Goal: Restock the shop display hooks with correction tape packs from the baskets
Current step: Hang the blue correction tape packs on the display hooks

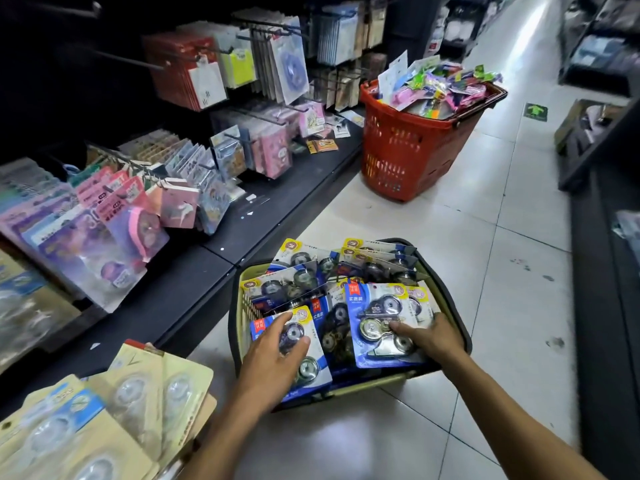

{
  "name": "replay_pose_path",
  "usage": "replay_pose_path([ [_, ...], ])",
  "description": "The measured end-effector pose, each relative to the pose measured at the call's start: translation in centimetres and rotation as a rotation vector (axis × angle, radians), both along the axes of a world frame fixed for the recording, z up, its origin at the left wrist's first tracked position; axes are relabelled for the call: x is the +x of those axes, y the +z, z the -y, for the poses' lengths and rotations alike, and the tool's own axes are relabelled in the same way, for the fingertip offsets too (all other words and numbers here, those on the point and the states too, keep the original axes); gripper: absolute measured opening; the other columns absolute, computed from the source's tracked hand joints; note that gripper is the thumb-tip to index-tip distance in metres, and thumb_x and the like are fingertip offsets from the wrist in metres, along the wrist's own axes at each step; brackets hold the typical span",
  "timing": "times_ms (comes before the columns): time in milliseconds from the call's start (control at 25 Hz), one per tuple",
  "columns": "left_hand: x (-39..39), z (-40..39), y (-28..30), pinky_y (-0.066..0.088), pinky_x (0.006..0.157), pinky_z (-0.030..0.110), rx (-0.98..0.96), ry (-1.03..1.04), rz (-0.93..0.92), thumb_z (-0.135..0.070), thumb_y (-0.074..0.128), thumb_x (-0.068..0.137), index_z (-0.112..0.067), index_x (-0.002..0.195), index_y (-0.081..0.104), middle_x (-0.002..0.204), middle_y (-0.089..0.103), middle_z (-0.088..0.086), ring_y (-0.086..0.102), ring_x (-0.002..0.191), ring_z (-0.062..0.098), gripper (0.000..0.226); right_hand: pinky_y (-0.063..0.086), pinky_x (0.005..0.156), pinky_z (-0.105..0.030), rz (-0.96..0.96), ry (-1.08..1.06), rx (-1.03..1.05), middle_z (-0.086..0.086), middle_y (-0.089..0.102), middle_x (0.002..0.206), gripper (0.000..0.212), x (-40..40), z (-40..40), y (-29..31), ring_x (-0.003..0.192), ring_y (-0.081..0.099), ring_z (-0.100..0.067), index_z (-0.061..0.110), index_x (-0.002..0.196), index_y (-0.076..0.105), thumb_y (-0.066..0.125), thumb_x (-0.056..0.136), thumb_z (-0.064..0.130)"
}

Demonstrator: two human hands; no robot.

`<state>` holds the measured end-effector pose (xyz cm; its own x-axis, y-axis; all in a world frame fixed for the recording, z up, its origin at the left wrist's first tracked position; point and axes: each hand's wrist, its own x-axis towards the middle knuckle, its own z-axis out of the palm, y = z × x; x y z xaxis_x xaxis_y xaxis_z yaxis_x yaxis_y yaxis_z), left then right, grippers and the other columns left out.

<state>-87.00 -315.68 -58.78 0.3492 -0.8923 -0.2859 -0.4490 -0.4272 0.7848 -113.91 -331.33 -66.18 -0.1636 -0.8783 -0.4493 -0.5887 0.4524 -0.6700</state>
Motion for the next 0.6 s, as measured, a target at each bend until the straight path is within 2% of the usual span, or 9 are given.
replay_pose_path([
  [80, 0.2, 0.0, -0.3, 0.047, 0.103, 0.033, -0.003, 0.018, -0.035, -0.039, 0.065, 0.097, -0.035, 0.145, 0.049, 0.123, 0.058, -0.013, 0.057, 0.115, 0.010, 0.050, 0.061, 0.076, -0.045, 0.198, -0.104, 0.003, -0.003, 0.077, 0.091, 0.094, -0.3, 0.0, -0.7, 0.079, 0.075, -0.024, 0.011, 0.105, 0.065, 0.097, 0.029, 0.057],
  [200, 0.4, -0.1, -0.3, 0.054, 0.097, 0.040, -0.006, 0.040, -0.086, -0.032, 0.068, 0.096, -0.036, 0.128, 0.059, 0.112, 0.064, -0.013, 0.063, 0.106, 0.010, 0.034, 0.061, 0.069, -0.040, 0.417, -0.172, 0.076, -0.013, 0.077, 0.090, 0.058, 0.4, -1.3, 2.0, 0.075, 0.075, -0.029, 0.002, 0.106, 0.065, 0.095, 0.060, 0.019],
  [280, 0.3, -0.1, -0.1, 0.056, 0.093, 0.038, -0.025, 0.047, -0.127, -0.026, 0.069, 0.095, -0.036, 0.117, 0.062, 0.106, 0.066, -0.009, 0.065, 0.102, 0.009, 0.025, 0.060, 0.067, -0.038, 0.494, -0.151, 0.073, -0.017, 0.076, 0.095, 0.045, 0.8, -2.1, 3.4, 0.076, 0.074, -0.030, 0.002, 0.108, 0.062, 0.087, 0.070, 0.006],
  [400, 0.0, 0.1, 0.3, 0.057, 0.092, 0.035, -0.025, 0.034, -0.209, -0.029, 0.075, 0.091, -0.032, 0.118, 0.064, 0.109, 0.067, -0.002, 0.066, 0.100, 0.009, 0.029, 0.060, 0.080, -0.048, 0.722, -0.117, -0.022, -0.019, 0.075, 0.106, 0.048, 2.0, -3.6, 5.7, 0.089, 0.073, -0.036, 0.006, 0.119, 0.060, 0.079, 0.075, 0.001],
  [480, -0.4, 0.2, 0.7, 0.058, 0.091, 0.032, -0.011, 0.019, -0.341, -0.044, 0.083, 0.075, -0.032, 0.124, 0.061, 0.114, 0.066, -0.003, 0.066, 0.104, 0.012, 0.055, 0.058, 0.087, -0.053, 0.886, -0.046, -0.042, -0.020, 0.073, 0.111, 0.051, 3.9, -4.7, 7.4, 0.099, 0.071, -0.040, 0.008, 0.125, 0.059, 0.075, 0.076, 0.003],
  [520, -0.6, 0.2, 0.9, 0.059, 0.090, 0.030, -0.018, 0.025, -0.436, -0.045, 0.086, 0.069, -0.031, 0.126, 0.061, 0.115, 0.069, -0.003, 0.068, 0.105, 0.014, 0.064, 0.058, 0.087, -0.051, 0.943, 0.007, -0.043, -0.020, 0.073, 0.112, 0.052, 5.1, -5.3, 8.2, 0.100, 0.070, -0.038, 0.008, 0.126, 0.059, 0.073, 0.076, 0.004],
  [600, -0.8, 0.0, 1.6, 0.060, 0.087, 0.031, -0.095, 0.074, -0.590, -0.023, 0.090, 0.075, -0.023, 0.125, 0.063, 0.110, 0.076, 0.000, 0.073, 0.102, 0.019, 0.056, 0.060, 0.086, -0.046, 1.010, 0.090, 0.006, -0.019, 0.073, 0.114, 0.046, 7.7, -6.6, 9.5, 0.101, 0.071, -0.034, 0.007, 0.127, 0.061, 0.070, 0.082, 0.010],
])
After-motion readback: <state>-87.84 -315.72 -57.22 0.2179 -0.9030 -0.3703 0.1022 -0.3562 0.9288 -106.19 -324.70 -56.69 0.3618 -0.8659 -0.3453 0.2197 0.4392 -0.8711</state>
